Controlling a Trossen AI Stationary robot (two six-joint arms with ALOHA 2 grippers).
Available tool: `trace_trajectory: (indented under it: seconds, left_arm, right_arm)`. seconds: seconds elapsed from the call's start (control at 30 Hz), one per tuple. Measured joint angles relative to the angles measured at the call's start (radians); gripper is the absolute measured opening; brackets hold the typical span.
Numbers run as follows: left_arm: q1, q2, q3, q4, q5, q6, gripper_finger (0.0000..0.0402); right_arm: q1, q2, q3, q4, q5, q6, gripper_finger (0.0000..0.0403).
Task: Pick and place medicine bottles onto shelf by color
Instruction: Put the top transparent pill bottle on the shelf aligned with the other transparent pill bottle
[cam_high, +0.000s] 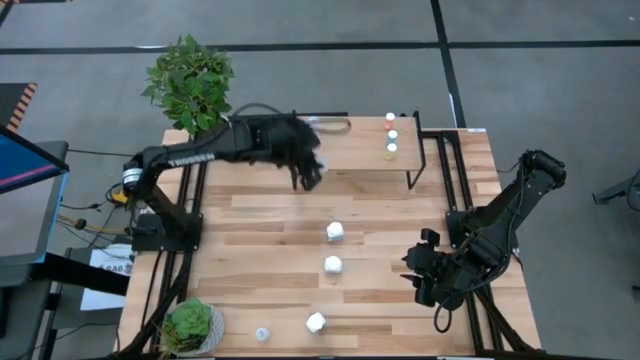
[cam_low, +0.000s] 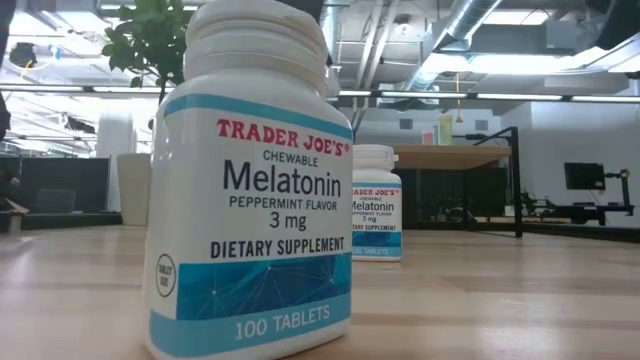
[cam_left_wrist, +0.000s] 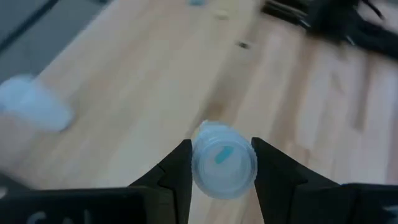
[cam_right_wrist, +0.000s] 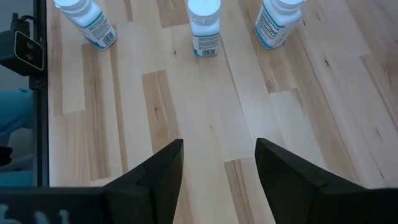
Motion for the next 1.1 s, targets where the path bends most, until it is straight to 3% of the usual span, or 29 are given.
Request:
trace_trajectory:
  seconds: [0.23, 0.67, 0.83, 0.97, 1.1]
  left_arm:
    - [0.117, 0.001, 0.0, -0.009, 0.008, -0.062, 0.0108]
    - [0.173, 0.003, 0.0, -0.001, 0.007, -0.139, 0.0108]
    - [0.185, 0.058, 0.001, 0.013, -0.009, -0.139, 0.0108]
    - [0.185, 0.122, 0.075, -0.042, 0.003, -0.1, 0.0108]
    - [0.178, 0.155, 0.194, -0.152, -0.055, -0.082, 0.0108]
  right_arm:
    - [0.0, 0.0, 0.0, -0.002, 0.0, 0.0, 0.0221]
    - [0.0, 0.0, 0.0, -0.003, 0.0, 0.0, 0.0221]
    - [0.0, 0.0, 0.0, -0.003, 0.0, 0.0, 0.0221]
    - [0.0, 0.0, 0.0, -0.003, 0.0, 0.007, 0.0221]
    - [0.0, 0.0, 0.0, -0.004, 0.0, 0.008, 0.0221]
